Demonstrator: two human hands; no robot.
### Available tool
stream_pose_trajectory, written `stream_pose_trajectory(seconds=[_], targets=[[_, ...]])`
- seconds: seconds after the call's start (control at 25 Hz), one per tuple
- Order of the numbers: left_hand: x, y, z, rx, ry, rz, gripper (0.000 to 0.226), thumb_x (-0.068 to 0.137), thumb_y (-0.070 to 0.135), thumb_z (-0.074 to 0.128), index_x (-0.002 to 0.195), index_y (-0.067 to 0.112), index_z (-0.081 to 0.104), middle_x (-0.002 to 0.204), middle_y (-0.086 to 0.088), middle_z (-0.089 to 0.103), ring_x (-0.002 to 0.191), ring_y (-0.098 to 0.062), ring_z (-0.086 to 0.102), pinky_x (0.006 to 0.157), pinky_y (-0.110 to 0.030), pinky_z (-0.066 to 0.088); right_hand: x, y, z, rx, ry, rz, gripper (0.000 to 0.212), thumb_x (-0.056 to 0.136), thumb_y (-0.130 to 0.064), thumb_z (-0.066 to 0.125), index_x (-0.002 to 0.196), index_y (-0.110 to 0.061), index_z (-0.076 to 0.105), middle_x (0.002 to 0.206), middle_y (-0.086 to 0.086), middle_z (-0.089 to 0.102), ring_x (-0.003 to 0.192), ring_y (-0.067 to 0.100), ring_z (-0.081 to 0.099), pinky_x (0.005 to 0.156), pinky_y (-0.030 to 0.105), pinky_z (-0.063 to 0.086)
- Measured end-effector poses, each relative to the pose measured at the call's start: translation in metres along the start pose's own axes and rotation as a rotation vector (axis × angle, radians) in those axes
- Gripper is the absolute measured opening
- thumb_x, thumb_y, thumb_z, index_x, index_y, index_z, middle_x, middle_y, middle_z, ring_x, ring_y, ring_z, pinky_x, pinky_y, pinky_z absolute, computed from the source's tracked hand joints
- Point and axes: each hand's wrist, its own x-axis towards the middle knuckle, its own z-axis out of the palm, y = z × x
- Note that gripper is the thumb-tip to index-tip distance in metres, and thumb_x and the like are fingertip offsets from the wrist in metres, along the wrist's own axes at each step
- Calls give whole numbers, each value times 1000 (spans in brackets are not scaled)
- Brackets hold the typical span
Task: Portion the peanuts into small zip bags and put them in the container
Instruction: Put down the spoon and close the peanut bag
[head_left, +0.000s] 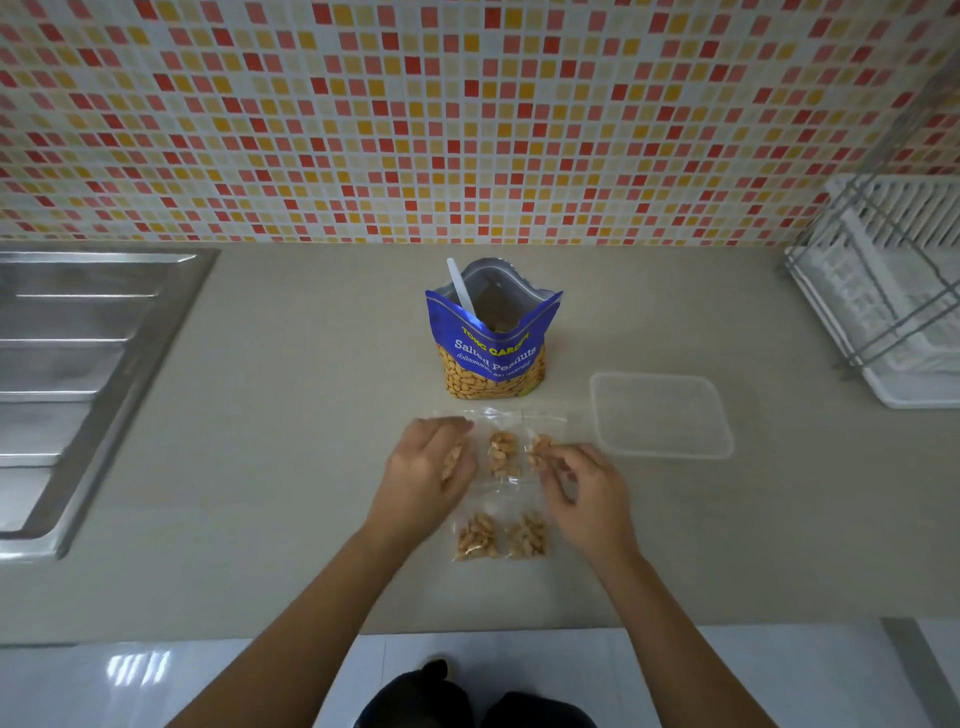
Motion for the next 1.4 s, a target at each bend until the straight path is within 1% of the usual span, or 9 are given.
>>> stream_pose_trajectory(seconds=[0.2, 0.36, 0.64, 0.8, 0.88, 0.96, 1.08, 1.16, 1.4], targets=[[129, 8, -40, -127, 200, -337, 21, 88, 24, 58, 97, 6, 63, 92, -6, 63, 71, -8, 53, 63, -12, 37, 91, -56, -21, 106, 313, -106, 17, 85, -15, 59, 98, -6, 64, 92, 9, 64, 80, 6, 56, 77, 11, 42], [183, 2, -39, -92, -178, -540, 51, 86, 41, 61, 125, 10, 52, 110, -3, 59, 97, -14, 54, 73, -25, 41, 144, -77, -18, -83, 181, -37, 36, 91, -26, 55, 120, -6, 58, 119, 11, 62, 110, 23, 56, 93, 26, 41], [171, 8, -69, 30, -345, -115, 6, 88, 14, 58, 89, 9, 55, 84, -10, 63, 77, -21, 58, 62, -22, 41, 156, -74, -9, -133, 108, 38, 24, 91, -20, 54, 107, -9, 67, 103, 10, 65, 81, 13, 53, 68, 20, 38], [145, 0, -94, 458, -355, 456, 21, 78, 13, 70, 96, 6, 61, 81, -13, 68, 70, -27, 65, 54, -31, 51, 157, -72, -7, -128, 115, 48, 23, 92, -19, 52, 104, -8, 68, 101, 11, 65, 77, 12, 50, 67, 21, 37], [134, -13, -94, 670, -306, 526, 27, 70, 17, 79, 94, 7, 69, 76, -10, 70, 65, -24, 66, 51, -28, 52, 157, -71, -7, -135, 124, 38, 23, 92, -19, 52, 103, -8, 68, 99, 11, 65, 76, 12, 50, 66, 22, 38], [120, -23, -90, 562, -275, 234, 17, 81, 19, 70, 95, 9, 71, 78, -7, 70, 70, -23, 63, 60, -27, 49, 157, -71, -6, -133, 132, 26, 22, 91, -18, 51, 101, -7, 68, 97, 12, 64, 77, 14, 52, 66, 22, 39], [75, -29, -71, -254, -101, -546, 9, 87, 14, 63, 89, 18, 71, 69, 0, 64, 66, -17, 55, 67, -24, 46, 157, -72, -4, -131, 142, 26, 23, 91, -18, 51, 101, -6, 68, 98, 13, 64, 80, 19, 57, 67, 24, 40], [30, -35, -52, -503, -5, -779, 17, 87, 10, 62, 83, 26, 69, 62, 9, 63, 63, -12, 53, 72, -30, 51, 157, -72, -3, -138, 150, 29, 23, 92, -18, 51, 102, -5, 67, 99, 13, 64, 82, 21, 58, 68, 24, 41], [-51, -68, -23, -62, -290, -866, 22, 89, 19, 56, 75, 8, 69, 65, -12, 65, 61, -20, 50, 60, -27, 36, 156, -71, -3, -144, 150, 39, 25, 93, -19, 49, 105, -6, 67, 100, 14, 64, 80, 16, 53, 66, 22, 36]])
